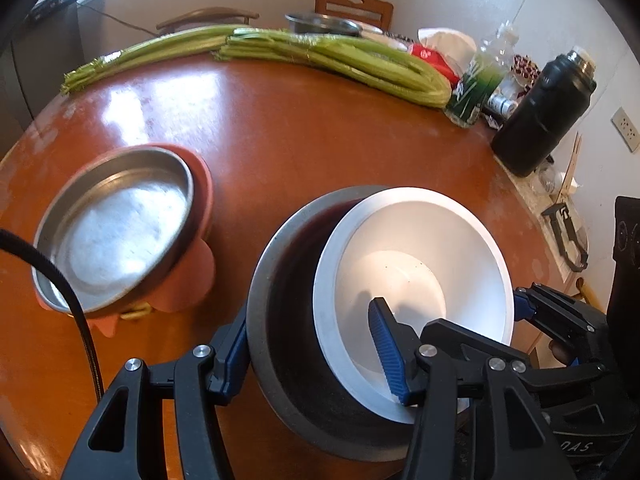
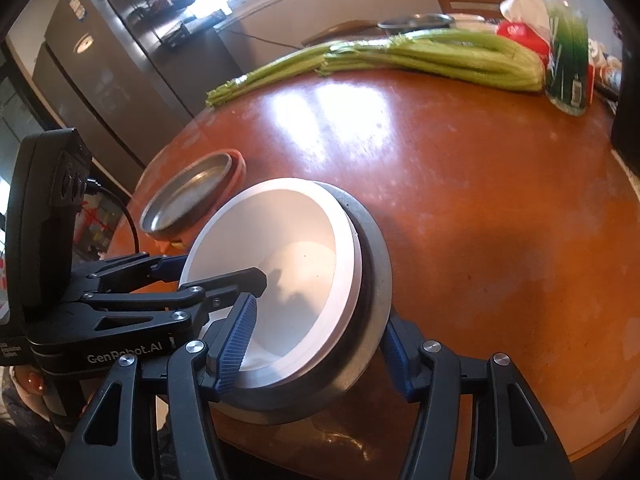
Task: Organize plates and bowls
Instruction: 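Lift and carry the steel bowl with both grippers toward the pink bowl stack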
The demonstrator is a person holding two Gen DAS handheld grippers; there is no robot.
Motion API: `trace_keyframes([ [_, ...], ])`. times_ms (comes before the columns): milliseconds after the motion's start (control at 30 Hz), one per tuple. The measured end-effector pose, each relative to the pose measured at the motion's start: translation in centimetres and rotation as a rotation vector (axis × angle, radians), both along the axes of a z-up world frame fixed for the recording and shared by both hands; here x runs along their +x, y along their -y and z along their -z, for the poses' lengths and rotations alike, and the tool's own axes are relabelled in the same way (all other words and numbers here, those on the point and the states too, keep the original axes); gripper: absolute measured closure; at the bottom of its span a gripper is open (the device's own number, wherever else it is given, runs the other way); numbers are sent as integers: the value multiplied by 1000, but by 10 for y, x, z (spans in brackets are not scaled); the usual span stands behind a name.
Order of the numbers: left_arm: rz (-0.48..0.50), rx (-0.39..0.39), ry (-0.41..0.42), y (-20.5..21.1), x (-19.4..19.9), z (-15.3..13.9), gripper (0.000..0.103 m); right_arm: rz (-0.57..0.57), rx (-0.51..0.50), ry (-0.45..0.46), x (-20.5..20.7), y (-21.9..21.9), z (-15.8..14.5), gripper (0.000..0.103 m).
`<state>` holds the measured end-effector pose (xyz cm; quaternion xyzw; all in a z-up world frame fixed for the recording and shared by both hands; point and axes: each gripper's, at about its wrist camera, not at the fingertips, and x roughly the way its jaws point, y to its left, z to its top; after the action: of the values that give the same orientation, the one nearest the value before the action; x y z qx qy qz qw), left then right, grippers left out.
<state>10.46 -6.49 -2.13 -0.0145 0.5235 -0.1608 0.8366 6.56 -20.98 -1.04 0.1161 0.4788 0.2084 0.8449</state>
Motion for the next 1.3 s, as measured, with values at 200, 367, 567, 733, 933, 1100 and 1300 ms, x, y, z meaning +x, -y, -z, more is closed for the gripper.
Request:
trace_keyframes([
  [200, -16, -3, 44, -13, 1, -18, 48, -16, -7, 32, 6, -12, -18, 41],
  [367, -39, -5, 64, -25, 4, -26, 48, -33, -8, 38, 12, -25, -25, 41],
  [567, -56, -32, 75, -43, 6, -31, 48, -49, -22, 56, 19, -41, -34, 41],
  [733, -74, -34, 96, -56, 8, -38, 48, -64, -39, 61, 26, -55, -39, 41],
  [933, -108, -43, 113, -77, 14, -45, 48, -96, -51, 85, 38, -79, -48, 41],
  [1100, -149, -54, 128, -103, 19, -50, 48, -129, -58, 92, 50, -101, -53, 41],
  [1300, -179, -55, 134, -128, 28, -54, 48, -165, -66, 106, 64, -128, -57, 41],
])
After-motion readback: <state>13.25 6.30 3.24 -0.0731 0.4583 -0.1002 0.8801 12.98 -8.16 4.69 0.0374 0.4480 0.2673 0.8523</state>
